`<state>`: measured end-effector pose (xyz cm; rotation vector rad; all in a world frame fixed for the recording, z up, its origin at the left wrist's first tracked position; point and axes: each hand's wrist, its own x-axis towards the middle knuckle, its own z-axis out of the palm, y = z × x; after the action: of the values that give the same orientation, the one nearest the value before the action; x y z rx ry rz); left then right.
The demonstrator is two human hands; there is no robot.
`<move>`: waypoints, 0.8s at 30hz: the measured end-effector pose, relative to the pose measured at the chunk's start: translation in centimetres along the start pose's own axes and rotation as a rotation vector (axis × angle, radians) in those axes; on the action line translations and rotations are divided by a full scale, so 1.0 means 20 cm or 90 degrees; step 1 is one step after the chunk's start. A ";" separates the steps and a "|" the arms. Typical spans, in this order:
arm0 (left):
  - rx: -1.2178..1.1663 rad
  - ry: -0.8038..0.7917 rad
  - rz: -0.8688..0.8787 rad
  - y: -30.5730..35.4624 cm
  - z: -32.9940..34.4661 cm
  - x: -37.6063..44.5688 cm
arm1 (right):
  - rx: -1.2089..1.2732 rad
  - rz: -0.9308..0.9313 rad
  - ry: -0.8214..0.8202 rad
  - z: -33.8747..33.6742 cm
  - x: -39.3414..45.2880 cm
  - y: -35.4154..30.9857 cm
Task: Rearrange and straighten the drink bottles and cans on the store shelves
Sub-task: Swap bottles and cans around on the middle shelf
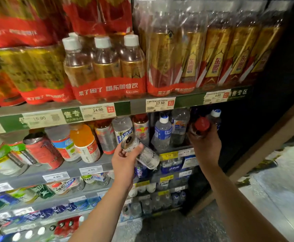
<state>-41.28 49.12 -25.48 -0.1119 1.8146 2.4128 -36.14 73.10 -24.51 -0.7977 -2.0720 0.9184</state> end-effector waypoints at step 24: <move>0.049 0.206 0.100 0.02 -0.12 -0.19 | 0.362 0.077 -0.291 0.09 -0.29 -0.21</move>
<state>-37.57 46.57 -25.23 -0.3875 2.1211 2.5489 -35.51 65.67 -24.10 -0.4312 -1.9700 1.7845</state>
